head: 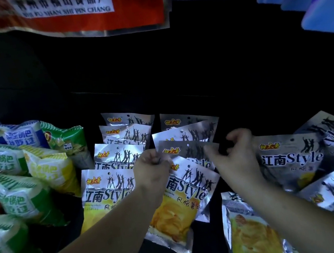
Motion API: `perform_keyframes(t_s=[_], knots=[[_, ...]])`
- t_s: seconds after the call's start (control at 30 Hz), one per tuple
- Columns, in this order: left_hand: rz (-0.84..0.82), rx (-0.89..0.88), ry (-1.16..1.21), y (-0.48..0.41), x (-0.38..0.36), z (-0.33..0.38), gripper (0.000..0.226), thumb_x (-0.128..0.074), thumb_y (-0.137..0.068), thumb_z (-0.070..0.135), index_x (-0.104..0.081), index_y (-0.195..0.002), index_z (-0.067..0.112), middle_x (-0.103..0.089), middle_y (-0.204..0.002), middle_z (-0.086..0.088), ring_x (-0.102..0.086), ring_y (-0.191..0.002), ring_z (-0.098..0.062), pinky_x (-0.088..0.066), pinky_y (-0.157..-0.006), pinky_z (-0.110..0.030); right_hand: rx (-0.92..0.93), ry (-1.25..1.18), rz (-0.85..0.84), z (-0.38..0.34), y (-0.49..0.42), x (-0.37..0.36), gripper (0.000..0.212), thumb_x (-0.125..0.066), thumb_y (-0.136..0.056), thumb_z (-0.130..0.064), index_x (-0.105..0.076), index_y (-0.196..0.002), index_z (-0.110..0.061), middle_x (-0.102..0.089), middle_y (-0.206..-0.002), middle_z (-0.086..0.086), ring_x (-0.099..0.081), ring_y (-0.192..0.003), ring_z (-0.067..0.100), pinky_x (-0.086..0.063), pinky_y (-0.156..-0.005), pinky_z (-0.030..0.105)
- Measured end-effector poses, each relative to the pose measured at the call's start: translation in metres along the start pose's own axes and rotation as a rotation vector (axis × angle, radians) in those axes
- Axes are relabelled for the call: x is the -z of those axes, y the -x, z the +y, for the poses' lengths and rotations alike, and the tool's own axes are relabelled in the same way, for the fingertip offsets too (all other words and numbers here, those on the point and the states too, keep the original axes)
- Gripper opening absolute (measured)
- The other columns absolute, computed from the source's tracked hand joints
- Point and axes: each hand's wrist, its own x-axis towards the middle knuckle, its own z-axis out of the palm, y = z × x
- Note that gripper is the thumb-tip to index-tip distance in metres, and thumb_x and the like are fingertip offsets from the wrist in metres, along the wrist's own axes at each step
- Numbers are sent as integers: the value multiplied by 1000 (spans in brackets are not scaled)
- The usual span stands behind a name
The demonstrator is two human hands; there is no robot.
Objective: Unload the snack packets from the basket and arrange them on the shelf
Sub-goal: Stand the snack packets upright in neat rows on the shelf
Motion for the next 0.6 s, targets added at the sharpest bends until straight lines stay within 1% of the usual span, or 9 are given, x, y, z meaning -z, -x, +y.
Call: perform_keyframes(t_s=[0.07,0.1,0.17,0.2,0.3,0.43,0.5,0.53,0.6], knots=[[27,2,25,2,-1,-4,19,-73,-91,0,-55,-86,3,-59,-86,-23,-70,-69,-32,-58,-56,-25,-246,-51,-191,8,19,-8,51,-83,-79,-42,-45,-104,-19,-54,-114,3,-55,-83,8,-41,-61,24],[36,5,37,2,-1,-6,17,-74,-90,1,-57,-90,-1,-57,-86,-26,-69,-70,-33,-58,-56,-25,-293,-50,-269,12,28,-12,52,-84,-78,-41,-46,-104,-16,-57,-111,2,-54,-81,6,-41,-61,24],[31,12,38,2,-1,-12,22,-76,-89,1,-60,-103,-4,-61,-92,-30,-66,-75,-33,-59,-60,-23,-248,35,-346,20,42,-20,49,-84,-80,-33,-43,-103,-18,-56,-105,-1,-54,-79,7,-41,-59,25],[22,4,35,4,0,-13,28,-78,-87,5,-60,-108,0,-64,-93,-26,-67,-79,-31,-61,-65,-25,-203,80,-351,26,46,-25,45,-81,-83,-29,-41,-103,-21,-54,-104,1,-54,-78,10,-40,-58,27],[-17,-65,-117,21,8,-15,47,-79,-79,31,-55,-118,21,-73,-105,-6,-74,-89,-26,-64,-77,-45,-107,120,-290,39,49,-36,28,-65,-94,-14,-38,-99,-23,-52,-102,5,-53,-69,19,-40,-55,32],[4,-150,-508,63,38,-30,27,-76,-80,32,-55,-97,36,-64,-99,8,-68,-78,-20,-56,-58,-34,-34,152,-241,45,45,-39,20,-58,-96,-12,-41,-97,-21,-52,-104,4,-48,-57,20,-36,-49,31],[-64,-235,-746,82,53,-45,29,-73,-73,40,-62,-100,37,-58,-115,13,-62,-98,-17,-57,-74,-33,-50,143,-241,45,43,-39,17,-58,-97,-13,-44,-100,-20,-51,-113,1,-50,-58,18,-36,-46,27],[-121,-234,-854,88,59,-54,43,-73,-70,44,-62,-111,39,-52,-129,15,-59,-109,-15,-55,-83,-31,-50,144,-251,45,44,-40,16,-58,-98,-14,-45,-102,-21,-51,-115,1,-51,-59,17,-36,-46,25],[-190,-171,-921,95,62,-68,74,-76,-68,49,-48,-137,46,-34,-154,15,-51,-129,-16,-51,-92,-28,-28,125,-313,45,48,-43,17,-57,-99,-17,-45,-108,-24,-52,-118,4,-52,-62,15,-37,-48,23]])
